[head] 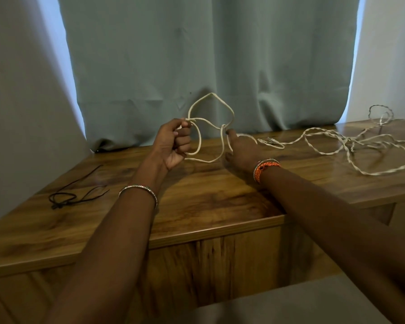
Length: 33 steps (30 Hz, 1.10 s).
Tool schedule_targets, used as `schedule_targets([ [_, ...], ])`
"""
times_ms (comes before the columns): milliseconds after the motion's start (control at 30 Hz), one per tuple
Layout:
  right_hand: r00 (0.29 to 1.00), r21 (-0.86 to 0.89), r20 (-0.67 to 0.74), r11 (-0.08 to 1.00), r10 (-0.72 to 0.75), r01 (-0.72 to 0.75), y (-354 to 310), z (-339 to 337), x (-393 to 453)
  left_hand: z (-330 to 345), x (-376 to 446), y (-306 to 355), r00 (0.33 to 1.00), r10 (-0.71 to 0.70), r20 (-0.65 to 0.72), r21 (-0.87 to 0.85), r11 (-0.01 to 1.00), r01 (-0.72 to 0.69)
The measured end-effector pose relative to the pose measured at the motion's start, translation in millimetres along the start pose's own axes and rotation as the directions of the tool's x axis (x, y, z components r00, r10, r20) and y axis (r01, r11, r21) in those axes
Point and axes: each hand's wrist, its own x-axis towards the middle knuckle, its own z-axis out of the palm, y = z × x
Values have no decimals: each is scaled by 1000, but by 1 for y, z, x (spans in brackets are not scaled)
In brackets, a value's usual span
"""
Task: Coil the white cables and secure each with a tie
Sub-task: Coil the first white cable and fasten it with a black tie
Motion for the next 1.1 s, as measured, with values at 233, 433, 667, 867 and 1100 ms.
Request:
schedule_targets([
  [233,931,383,-366,909,-11,162,-45,-9,-10,2,-1,-4,1000,-22,-5,52,998,22],
  [433,931,619,-329,707,-161,341,-65,-9,-7,1,-8,3,988,-122,100,124,986,109],
  [667,925,604,-331,711,-185,359,-34,4,16,5,-11,3,965,-52,256,79,996,33],
  [867,935,39,-352,998,-33,50,-21,-1,24,8,-12,-1,942,40,332,21,999,-50],
  [1100,787,529,-612,776,70,343,-27,-11,19,-1,-12,18,892,-79,445,-253,945,209],
])
